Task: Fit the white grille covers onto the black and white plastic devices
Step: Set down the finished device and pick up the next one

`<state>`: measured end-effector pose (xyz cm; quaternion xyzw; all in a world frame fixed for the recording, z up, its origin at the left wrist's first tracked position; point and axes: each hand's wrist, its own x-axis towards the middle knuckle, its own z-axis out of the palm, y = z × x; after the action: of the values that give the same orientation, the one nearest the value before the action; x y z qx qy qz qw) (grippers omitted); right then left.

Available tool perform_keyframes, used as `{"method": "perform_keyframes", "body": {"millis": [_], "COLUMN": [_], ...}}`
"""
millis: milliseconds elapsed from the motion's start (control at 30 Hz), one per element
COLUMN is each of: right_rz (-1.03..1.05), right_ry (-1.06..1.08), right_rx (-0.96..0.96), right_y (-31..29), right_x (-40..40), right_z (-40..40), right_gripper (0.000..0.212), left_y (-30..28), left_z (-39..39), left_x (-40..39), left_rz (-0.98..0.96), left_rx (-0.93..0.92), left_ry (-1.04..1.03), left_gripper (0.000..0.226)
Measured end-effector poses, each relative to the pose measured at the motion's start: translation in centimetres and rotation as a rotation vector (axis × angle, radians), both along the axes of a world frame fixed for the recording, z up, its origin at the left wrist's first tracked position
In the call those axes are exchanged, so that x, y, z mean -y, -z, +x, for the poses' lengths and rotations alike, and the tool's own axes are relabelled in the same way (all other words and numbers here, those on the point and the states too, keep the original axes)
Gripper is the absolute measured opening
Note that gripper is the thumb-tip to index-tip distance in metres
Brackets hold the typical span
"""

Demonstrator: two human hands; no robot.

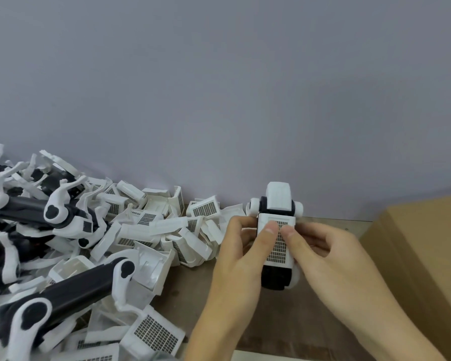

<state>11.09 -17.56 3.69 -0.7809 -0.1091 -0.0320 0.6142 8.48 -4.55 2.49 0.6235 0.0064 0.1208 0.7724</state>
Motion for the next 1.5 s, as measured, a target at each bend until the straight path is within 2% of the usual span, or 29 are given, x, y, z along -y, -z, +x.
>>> {"method": "perform_keyframes", "body": {"millis": [100, 167, 200, 233, 333, 433, 500, 567, 700, 800, 900, 1000, 1167, 1267, 1333, 1433, 1500], "right_rz": [0.178, 0.225, 0.218, 0.192, 0.132, 0.252, 0.326, 0.324, 0.221, 0.258, 0.325, 0.242, 0.138, 0.155, 0.040, -0.113, -0.161], "right_ry": [-0.084, -0.054, -0.025, 0.007, 0.069, 0.041, -0.030, 0.007, 0.110, 0.031, -0.070, -0.042, 0.046, 0.144, 0.129, 0.043, 0.116], "right_rx": [-0.115, -0.140, -0.125, -0.097, -0.034, -0.047, -0.076, -0.070, -0.036, -0.053, -0.110, -0.016, 0.035, 0.101, 0.169, 0.188, 0.231], "right_y": [0.2, 0.6, 0.9, 1.1, 1.5, 1.3, 0.9, 1.0, 1.3, 1.4, 1.2, 1.3, 1.2, 1.6, 1.7, 2.0, 1.7], "right_x": [-0.6, -1.0, -1.2, -1.4, -1.8, -2.2, -2.4, -2.5, -2.6, -2.8, -2.4, -2.0, -2.0, -2.3, -2.5, -2.4, -1.9], "right_z": [-0.2, -0.2, -0.2, -0.2, -0.2, -0.4, -0.7, -0.8, -0.6, -0.7, -0.7, -0.6, -0.4, -0.5, -0.7, -0.7, -0.6], "right_gripper": [0.017, 0.022, 0.024, 0.025, 0.019, 0.009, 0.022, 0.028, 0.018, 0.025, 0.025, 0.016, 0.031, 0.014, 0.018, 0.026, 0.013], "left_y": [-0.2, -0.1, 0.0, 0.0, -0.1, -0.3, -0.5, -0.5, -0.3, -0.6, -0.5, -0.4, -0.5, -0.5, -0.5, -0.7, -1.1], "left_z": [0.1, 0.2, 0.2, 0.2, 0.2, 0.1, 0.1, 0.1, 0.1, 0.1, 0.3, 0.3, 0.2, 0.3, 0.4, 0.5, 0.4], "left_x": [0.0, -0.2, -0.2, -0.2, -0.1, 0.1, 0.2, 0.2, 0.2, 0.0, 0.0, 0.1, 0.0, 0.2, 0.2, -0.1, 0.0], "left_rz": [0.050, 0.093, 0.117, 0.154, 0.210, 0.132, 0.072, 0.095, 0.223, 0.139, 0.057, 0.047, 0.144, 0.053, -0.040, -0.228, -0.222], "left_rx": [0.026, 0.036, 0.037, 0.037, 0.037, 0.072, 0.060, 0.042, 0.015, 0.015, -0.062, -0.105, -0.061, -0.058, -0.078, -0.082, -0.035], "left_ry": [-0.055, -0.088, -0.102, -0.119, -0.154, -0.159, -0.151, -0.178, -0.240, -0.231, -0.192, -0.160, -0.206, -0.278, -0.326, -0.235, -0.161], "left_gripper": [0.036, 0.020, 0.007, 0.005, 0.016, 0.006, 0.027, 0.023, 0.018, 0.012, 0.019, 0.015, 0.011, 0.013, 0.021, 0.036, 0.040]}}
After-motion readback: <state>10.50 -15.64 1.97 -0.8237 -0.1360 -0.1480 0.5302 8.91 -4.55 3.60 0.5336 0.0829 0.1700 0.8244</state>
